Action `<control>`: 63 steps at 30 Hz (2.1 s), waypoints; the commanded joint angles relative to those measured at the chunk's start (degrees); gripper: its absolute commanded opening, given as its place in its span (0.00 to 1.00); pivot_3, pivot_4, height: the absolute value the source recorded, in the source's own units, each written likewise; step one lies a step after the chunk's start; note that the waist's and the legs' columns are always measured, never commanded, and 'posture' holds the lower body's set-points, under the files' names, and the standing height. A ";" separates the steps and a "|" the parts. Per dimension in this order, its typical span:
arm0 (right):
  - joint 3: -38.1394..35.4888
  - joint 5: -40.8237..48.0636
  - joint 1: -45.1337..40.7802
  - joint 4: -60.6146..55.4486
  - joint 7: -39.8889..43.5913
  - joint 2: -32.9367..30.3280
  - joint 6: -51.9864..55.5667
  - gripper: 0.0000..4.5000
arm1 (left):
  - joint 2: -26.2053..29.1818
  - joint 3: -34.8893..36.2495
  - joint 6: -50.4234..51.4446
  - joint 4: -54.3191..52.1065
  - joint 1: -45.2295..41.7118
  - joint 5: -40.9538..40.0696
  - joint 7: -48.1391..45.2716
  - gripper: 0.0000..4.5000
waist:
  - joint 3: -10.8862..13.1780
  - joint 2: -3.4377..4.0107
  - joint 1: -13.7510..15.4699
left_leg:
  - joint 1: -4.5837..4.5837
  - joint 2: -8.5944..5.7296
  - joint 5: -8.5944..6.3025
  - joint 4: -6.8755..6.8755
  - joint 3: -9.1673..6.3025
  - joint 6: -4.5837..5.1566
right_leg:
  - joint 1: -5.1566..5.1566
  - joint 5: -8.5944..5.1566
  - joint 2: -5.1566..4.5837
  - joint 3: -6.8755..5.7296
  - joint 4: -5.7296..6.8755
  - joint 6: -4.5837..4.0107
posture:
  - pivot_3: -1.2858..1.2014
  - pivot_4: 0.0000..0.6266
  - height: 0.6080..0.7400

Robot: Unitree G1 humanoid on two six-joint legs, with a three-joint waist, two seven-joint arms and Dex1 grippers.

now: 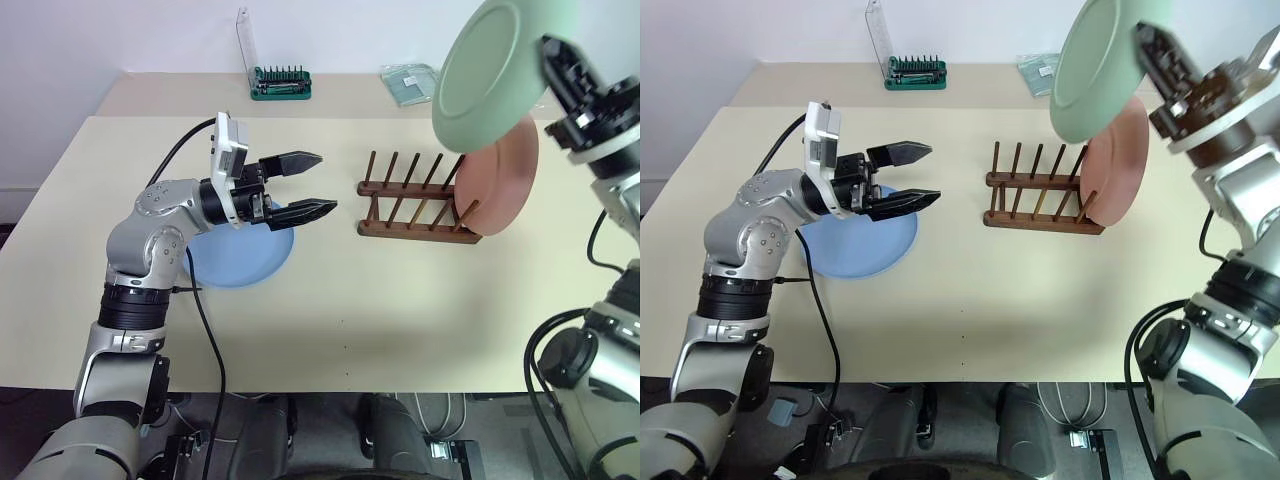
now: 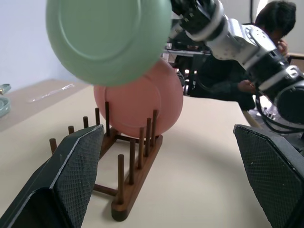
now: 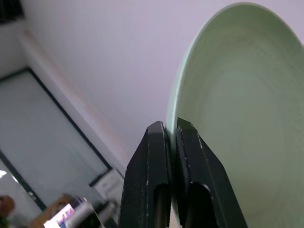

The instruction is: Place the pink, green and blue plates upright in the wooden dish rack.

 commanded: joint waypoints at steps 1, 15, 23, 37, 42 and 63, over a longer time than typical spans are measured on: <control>-0.96 1.99 0.71 -4.85 -1.67 -0.19 -2.53 0.00 | 0.15 0.58 -1.41 -0.49 -1.64 0.21 -0.39 1.00 | 0.00 0.00 0.00 | -0.02 0.00 0.00 0.00 0.00 0.00 | -0.04 0.00 0.00 0.00 0.01 0.00 | 0.52 0.24 0.88; 4.26 -0.27 7.19 -11.14 -2.39 -1.51 -4.40 0.00 | -0.10 0.25 -2.61 0.48 -3.16 0.95 -0.72 1.00 | 0.00 0.00 0.03 | -0.07 0.00 0.00 0.00 -0.03 0.00 | -0.09 0.00 0.02 0.00 0.01 0.00 | 0.52 0.24 0.88; 6.21 -3.09 8.71 -11.76 -0.98 -1.63 -5.87 0.00 | 0.00 0.67 -2.00 -0.29 -3.08 0.40 -0.45 1.00 | 0.00 0.00 0.00 | -0.08 0.00 0.00 0.00 -0.03 0.00 | -0.09 0.00 0.02 0.00 0.01 0.00 | 0.52 0.24 0.88; 8.78 -7.77 11.96 -13.29 3.05 -1.33 -8.26 0.00 | 0.20 0.70 -2.09 -0.39 -2.82 0.54 -0.44 1.00 | 0.00 0.00 0.02 | -0.08 0.00 0.00 0.00 -0.03 0.00 | -0.09 0.00 0.01 -0.01 0.00 0.00 | 0.52 0.24 0.88; 9.35 -10.98 11.46 -13.18 4.45 -1.71 -11.05 0.45 | 0.13 1.15 -1.46 -0.55 -2.94 -0.17 -0.22 1.00 | 0.00 0.00 0.03 | -0.08 0.00 0.00 0.00 -0.03 0.00 | -0.09 0.00 0.02 0.00 0.00 0.00 | 0.52 0.24 0.88; 11.10 -22.63 10.56 -19.07 14.21 -4.40 -24.09 0.99 | 2.45 1.70 -0.43 0.98 -3.21 0.97 1.26 1.00 | 0.00 0.00 0.03 | -0.08 0.00 0.00 0.00 -0.03 0.00 | -0.10 0.00 0.02 -0.01 0.00 0.00 | 0.52 0.24 0.88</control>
